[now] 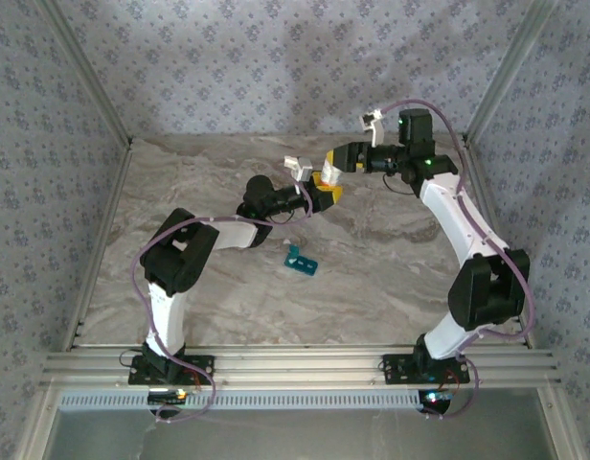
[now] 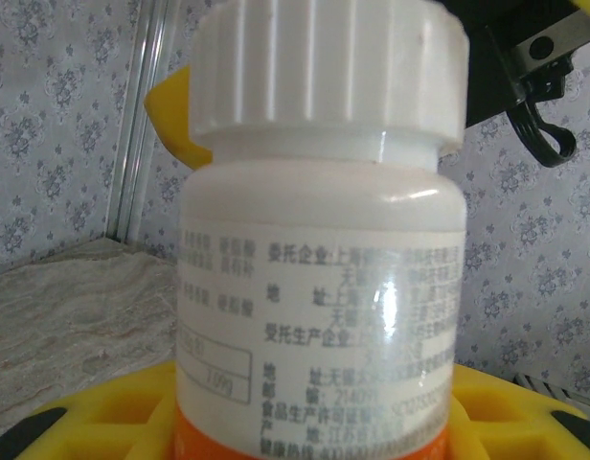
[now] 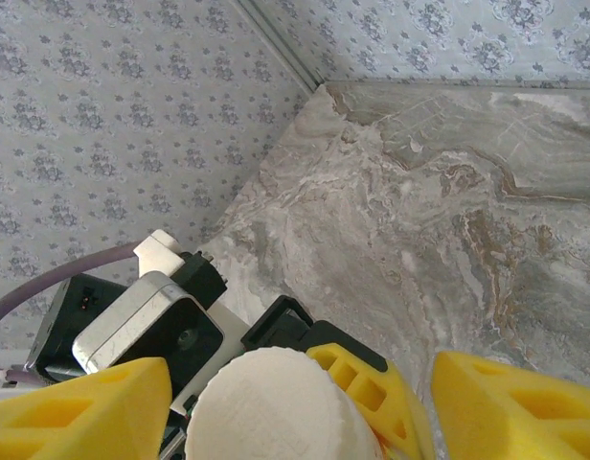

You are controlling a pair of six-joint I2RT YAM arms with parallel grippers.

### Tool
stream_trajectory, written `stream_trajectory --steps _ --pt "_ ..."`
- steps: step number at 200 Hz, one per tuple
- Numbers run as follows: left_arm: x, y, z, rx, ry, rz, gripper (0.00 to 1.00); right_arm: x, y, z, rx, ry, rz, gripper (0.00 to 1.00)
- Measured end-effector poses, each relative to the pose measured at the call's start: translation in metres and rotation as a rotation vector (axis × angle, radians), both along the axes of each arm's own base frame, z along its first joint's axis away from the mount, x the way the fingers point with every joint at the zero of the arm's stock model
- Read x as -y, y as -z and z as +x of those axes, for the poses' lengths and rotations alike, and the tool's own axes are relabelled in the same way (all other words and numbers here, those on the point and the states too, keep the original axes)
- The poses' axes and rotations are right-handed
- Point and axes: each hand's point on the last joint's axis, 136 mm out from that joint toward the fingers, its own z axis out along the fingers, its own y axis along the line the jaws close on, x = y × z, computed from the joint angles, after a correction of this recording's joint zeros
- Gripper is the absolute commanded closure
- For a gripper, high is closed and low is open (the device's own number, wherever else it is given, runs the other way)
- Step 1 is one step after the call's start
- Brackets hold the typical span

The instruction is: Sort the pills into containers

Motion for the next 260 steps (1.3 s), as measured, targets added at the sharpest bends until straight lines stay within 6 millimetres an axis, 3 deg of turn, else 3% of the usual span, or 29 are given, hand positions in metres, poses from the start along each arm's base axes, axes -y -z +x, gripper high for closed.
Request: stream_trajectory --steps 120,227,260 --pt "0.0 0.002 0.001 -0.008 0.0 0.006 1.0 -0.011 0.004 -0.002 -0.004 -0.008 -0.013 0.53" --pt "0.001 0.007 -0.001 -0.023 0.013 0.021 1.0 -0.015 0.006 -0.002 0.022 0.255 -0.022 0.52" --pt "0.001 0.006 -0.001 -0.023 0.013 0.021 1.0 -0.014 0.006 -0.002 0.005 0.262 -0.012 0.46"
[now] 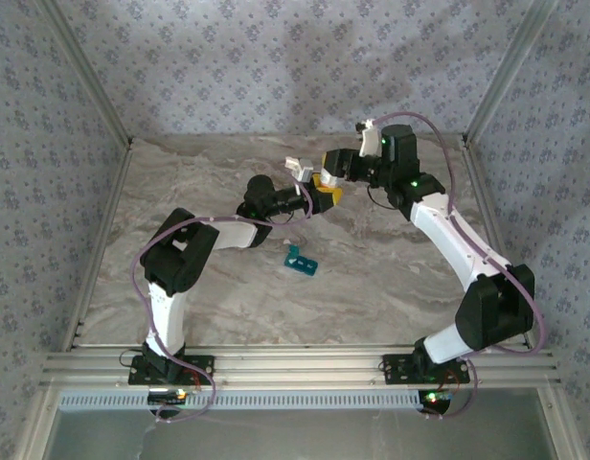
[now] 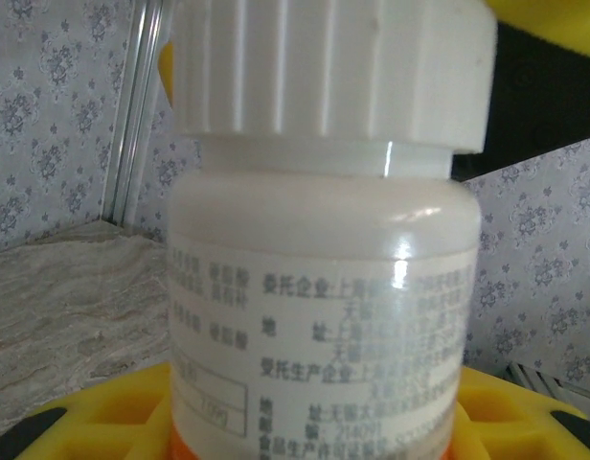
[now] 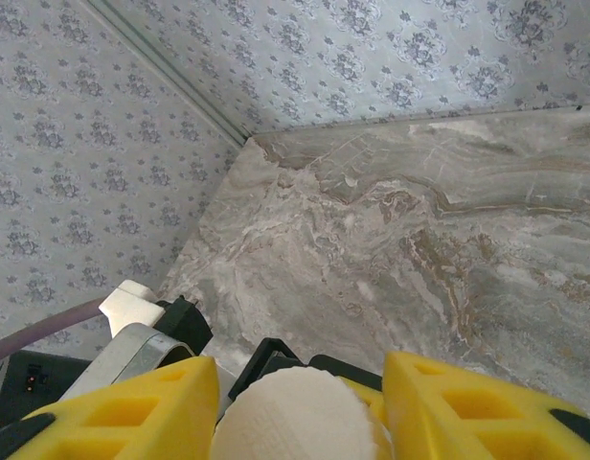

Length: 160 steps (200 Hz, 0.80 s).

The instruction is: Sort the pills into containers

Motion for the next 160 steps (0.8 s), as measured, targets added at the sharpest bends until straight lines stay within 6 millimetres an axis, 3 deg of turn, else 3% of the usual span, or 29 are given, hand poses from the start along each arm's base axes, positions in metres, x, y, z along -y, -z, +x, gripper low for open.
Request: stream_trajectory --steps 47,75,125,160 --pt "0.0 -0.003 0.0 0.01 -0.005 -0.009 1.0 0.011 0.0 0.001 -0.043 0.009 0.022 0.29" --pt "-0.001 -0.006 0.0 0.021 -0.006 -0.017 1.0 0.02 -0.018 0.007 -0.012 0.012 0.039 0.2" --pt "-0.001 -0.006 0.0 0.023 -0.006 -0.019 1.0 0.02 -0.05 0.011 0.05 -0.107 0.041 0.16" --pt "-0.001 -0.006 0.0 0.023 -0.005 -0.019 1.0 0.012 -0.032 0.015 0.021 -0.195 -0.003 0.17"
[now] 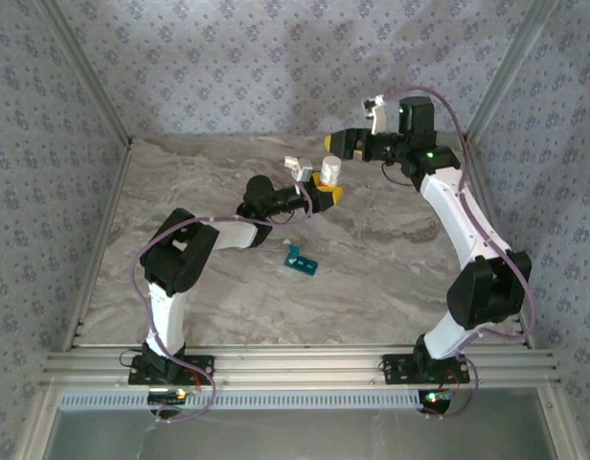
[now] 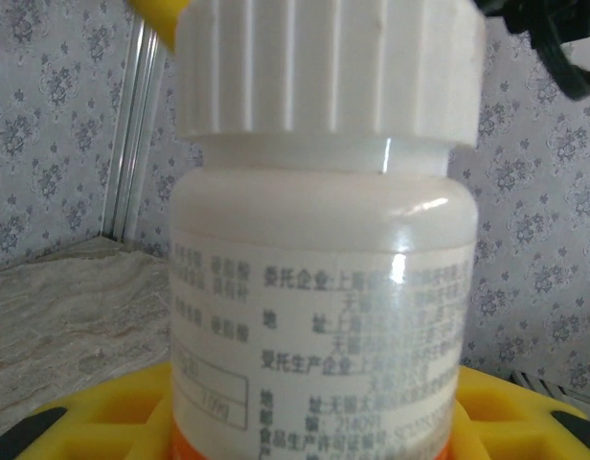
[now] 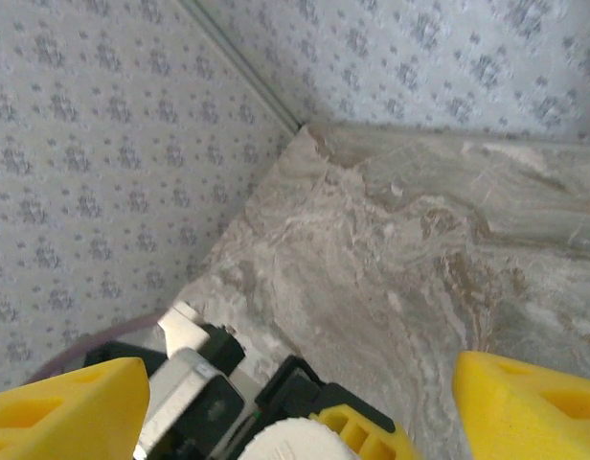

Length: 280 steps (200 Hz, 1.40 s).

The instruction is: Sort the pills into containers

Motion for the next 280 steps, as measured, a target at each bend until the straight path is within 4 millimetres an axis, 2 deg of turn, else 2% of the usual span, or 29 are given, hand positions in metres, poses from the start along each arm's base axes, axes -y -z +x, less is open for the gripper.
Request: stream_trajectory --steps 25,40,121,146,172,204,227,280 --pt "0.0 0.0 0.0 0.0 0.0 0.0 1.0 -0.003 0.022 -0.001 -0.047 -0.038 -0.029 0.21" --pt "0.0 0.0 0.0 0.0 0.0 0.0 1.0 -0.003 0.026 -0.003 -0.056 -0.051 -0.037 0.23" --pt "0.001 -0.006 0.001 0.012 0.0 -0.009 1.0 -0.012 0.029 -0.011 -0.051 -0.097 -0.047 0.31" --pt "0.001 -0.006 0.001 0.008 0.0 -0.008 1.0 -0.013 0.03 -0.013 -0.053 -0.106 -0.049 0.38" --pt "0.001 -0.004 0.002 -0.006 0.0 -0.003 1.0 -0.015 0.03 -0.014 -0.048 -0.116 -0.05 0.52" --pt "0.001 -0.002 0.003 -0.015 -0.003 0.003 1.0 -0.016 0.031 -0.014 -0.049 -0.113 -0.052 0.57" --pt "0.002 0.002 0.004 -0.028 -0.006 0.013 1.0 -0.018 0.035 -0.013 -0.044 -0.075 -0.063 0.6" --pt "0.003 0.01 0.004 -0.05 0.003 0.031 1.0 -0.018 0.042 -0.012 -0.017 0.131 -0.123 0.58"
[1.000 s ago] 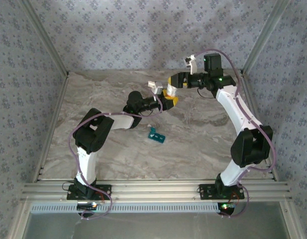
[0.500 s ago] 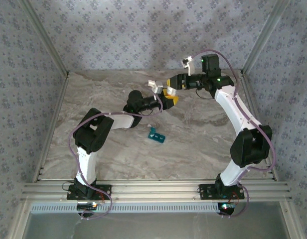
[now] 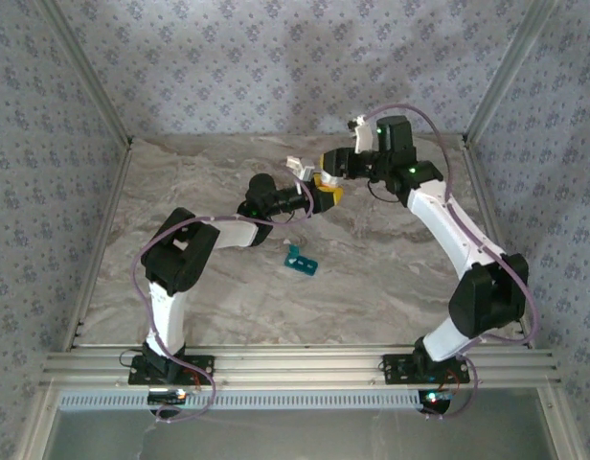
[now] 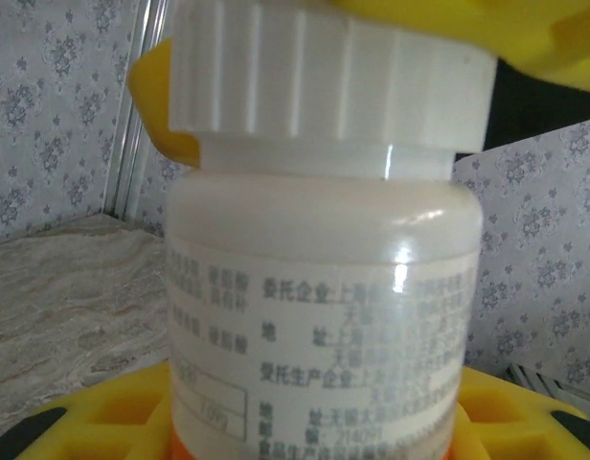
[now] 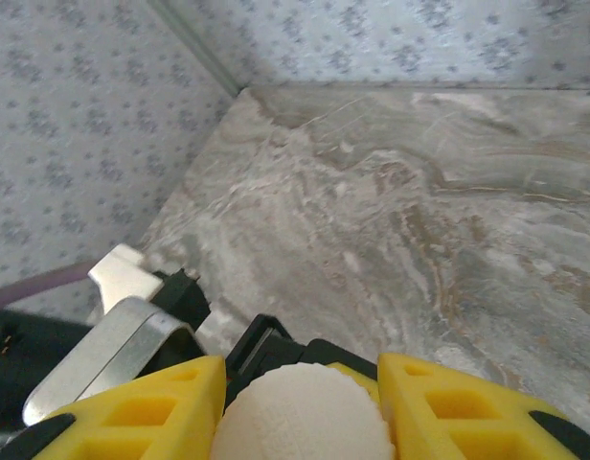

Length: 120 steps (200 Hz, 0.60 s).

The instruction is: Sort the pills into containers

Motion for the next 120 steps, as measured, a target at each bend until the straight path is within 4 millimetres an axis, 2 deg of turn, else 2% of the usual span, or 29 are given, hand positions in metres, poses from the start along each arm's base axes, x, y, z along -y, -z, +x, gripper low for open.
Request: stream_trajectory --steps 39,83,94,107,120 --pt "0.0 0.001 0.001 -0.005 -0.003 0.003 1.0 -0.002 0.001 0.002 0.017 0.087 -0.028 0.57" --pt "0.0 0.002 0.002 -0.011 -0.007 0.006 1.0 0.001 0.001 0.004 0.003 0.105 -0.018 0.54" --pt "0.0 0.002 0.001 -0.01 -0.006 0.006 1.0 0.003 0.001 0.004 -0.006 0.105 -0.01 0.47" --pt "0.0 0.001 0.002 -0.005 -0.009 0.002 1.0 0.005 0.004 0.003 -0.029 0.104 -0.003 0.33" --pt "0.0 -0.002 0.002 0.008 -0.011 -0.005 1.0 0.009 0.007 0.002 -0.052 0.103 0.002 0.26"
